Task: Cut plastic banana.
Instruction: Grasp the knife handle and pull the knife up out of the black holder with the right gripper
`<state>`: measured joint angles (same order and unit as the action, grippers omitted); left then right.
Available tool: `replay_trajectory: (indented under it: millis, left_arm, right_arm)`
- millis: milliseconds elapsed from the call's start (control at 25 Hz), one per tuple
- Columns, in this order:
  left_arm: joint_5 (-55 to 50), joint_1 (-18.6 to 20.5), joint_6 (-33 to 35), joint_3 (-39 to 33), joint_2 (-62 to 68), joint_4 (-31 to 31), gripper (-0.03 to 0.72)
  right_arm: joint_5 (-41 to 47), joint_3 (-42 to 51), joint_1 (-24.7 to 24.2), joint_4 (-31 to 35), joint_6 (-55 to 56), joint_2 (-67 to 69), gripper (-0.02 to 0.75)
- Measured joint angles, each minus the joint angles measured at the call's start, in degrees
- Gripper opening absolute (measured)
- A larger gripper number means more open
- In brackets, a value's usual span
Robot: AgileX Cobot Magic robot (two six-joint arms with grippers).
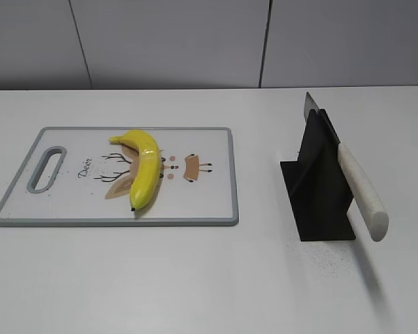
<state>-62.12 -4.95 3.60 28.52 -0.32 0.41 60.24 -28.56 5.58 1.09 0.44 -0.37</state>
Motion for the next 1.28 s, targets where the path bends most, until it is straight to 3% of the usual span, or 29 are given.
replay_trajectory:
  millis: [1040, 1160, 1280]
  left_arm:
    - [0.0, 0.0, 0.0, 0.0, 0.0, 0.0, 0.243]
    - [0.0, 0.0, 0.0, 0.0, 0.0, 0.0, 0.314]
    - [0.0, 0.0, 0.0, 0.0, 0.0, 0.0, 0.484]
  right_arm:
    - [0.0, 0.0, 0.0, 0.0, 0.0, 0.0, 0.59]
    - [0.0, 0.0, 0.0, 0.0, 0.0, 0.0, 0.59]
    - [0.0, 0.0, 0.0, 0.0, 0.0, 0.0, 0.59]
